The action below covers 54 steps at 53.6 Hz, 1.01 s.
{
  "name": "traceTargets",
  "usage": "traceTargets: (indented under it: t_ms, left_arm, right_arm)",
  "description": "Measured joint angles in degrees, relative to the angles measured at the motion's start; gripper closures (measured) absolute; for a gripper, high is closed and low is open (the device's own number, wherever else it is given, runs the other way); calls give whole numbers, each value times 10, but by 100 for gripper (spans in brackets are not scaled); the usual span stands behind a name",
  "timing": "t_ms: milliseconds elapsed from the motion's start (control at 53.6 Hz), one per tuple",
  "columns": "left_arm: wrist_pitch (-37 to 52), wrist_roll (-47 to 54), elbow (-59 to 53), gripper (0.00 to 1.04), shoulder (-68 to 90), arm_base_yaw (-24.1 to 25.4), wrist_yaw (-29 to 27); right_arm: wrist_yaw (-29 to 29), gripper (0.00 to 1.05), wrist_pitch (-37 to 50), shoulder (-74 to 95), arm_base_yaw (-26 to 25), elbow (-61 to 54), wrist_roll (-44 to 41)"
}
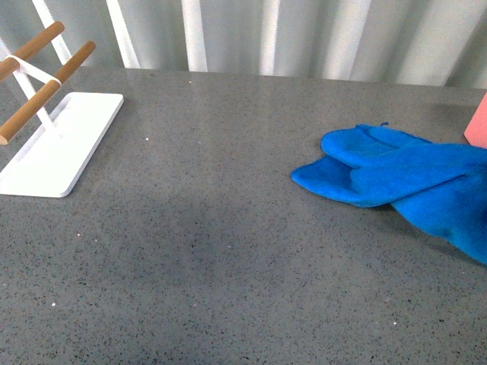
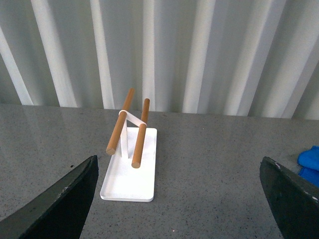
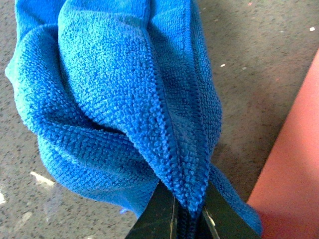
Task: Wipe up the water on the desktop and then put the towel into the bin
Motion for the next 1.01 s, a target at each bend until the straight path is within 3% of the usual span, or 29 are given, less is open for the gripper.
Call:
traceTargets:
  t_ms: [317,448,597,727,1007]
  left_arm:
    - [0,0,0,7,0,0,0]
    - [0,0,0,7,0,0,0]
    - [0,0,0,7,0,0,0]
    - [0,0,0,7,0,0,0]
    - [0,0,0,7,0,0,0]
  right_arm:
    - [21,102,-31,4,35,137,27]
    - [21,102,-60,-24,27,212,52]
    - [12,102,-88,-65,-8,271,61]
    - [-14,102,-116,-96,-78,308,64]
    - [-33,102,-120,-111,-175,264,51]
